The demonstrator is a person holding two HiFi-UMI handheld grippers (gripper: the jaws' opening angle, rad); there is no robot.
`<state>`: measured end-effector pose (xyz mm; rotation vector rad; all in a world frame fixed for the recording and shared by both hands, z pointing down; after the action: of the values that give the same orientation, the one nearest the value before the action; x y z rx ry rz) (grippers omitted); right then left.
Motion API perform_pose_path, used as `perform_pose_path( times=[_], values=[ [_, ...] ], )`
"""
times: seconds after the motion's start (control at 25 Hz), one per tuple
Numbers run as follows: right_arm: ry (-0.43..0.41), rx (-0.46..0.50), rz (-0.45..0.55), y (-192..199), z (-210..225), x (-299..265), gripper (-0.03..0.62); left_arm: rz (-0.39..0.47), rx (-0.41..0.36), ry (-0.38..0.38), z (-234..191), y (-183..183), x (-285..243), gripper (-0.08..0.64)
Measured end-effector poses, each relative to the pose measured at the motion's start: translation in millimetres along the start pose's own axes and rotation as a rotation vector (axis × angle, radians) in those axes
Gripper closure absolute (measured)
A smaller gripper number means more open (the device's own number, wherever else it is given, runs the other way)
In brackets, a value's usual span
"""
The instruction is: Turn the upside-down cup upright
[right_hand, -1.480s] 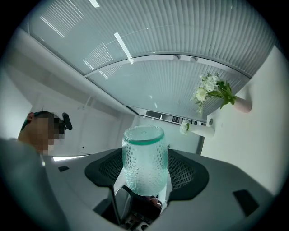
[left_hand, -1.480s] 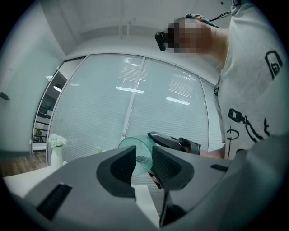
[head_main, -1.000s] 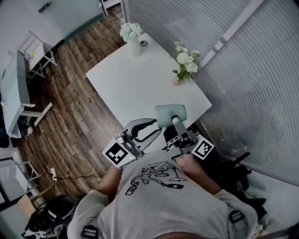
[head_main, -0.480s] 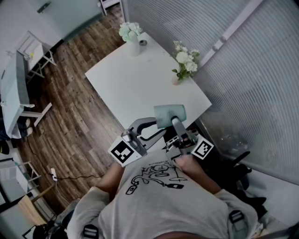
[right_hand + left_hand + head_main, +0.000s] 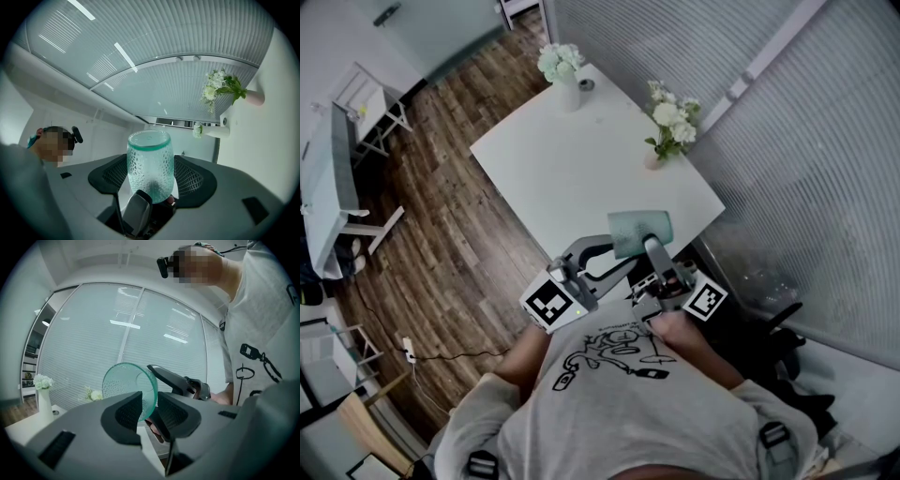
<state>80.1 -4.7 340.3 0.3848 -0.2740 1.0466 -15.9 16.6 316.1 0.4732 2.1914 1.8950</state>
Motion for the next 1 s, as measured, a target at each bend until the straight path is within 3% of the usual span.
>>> perform_pose_path(
  times=[0.2,0.56,1.0],
  values=[
    [0.001,0.018,-0.003,-1.4,0.8,-0.8,0.267,-0.013,-0.041,0.008,4.8,1.3,-3.0,0.498],
    [0.023,-0.01,0.004,-0.1,5.9,2.4,0.268,-0.077,-0.221,0.03,11.6,0.8,-7.1,0.541],
    [0.018,0.01,-0.003,-1.4,3.1,1.7,0.268,-0.063,-0.242,0.017,10.2,-3.3,-4.1,0.546]
  ],
)
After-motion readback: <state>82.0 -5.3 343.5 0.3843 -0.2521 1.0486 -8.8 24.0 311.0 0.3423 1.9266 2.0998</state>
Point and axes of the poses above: the fingertips, and each gripper's own axes: x backward along the fingers, z to its right, y out of its underside, the point moved 5 cm from there along x, backward along the fingers, and after that the axes turned 5 degrees about z, right-handed, at the moved point
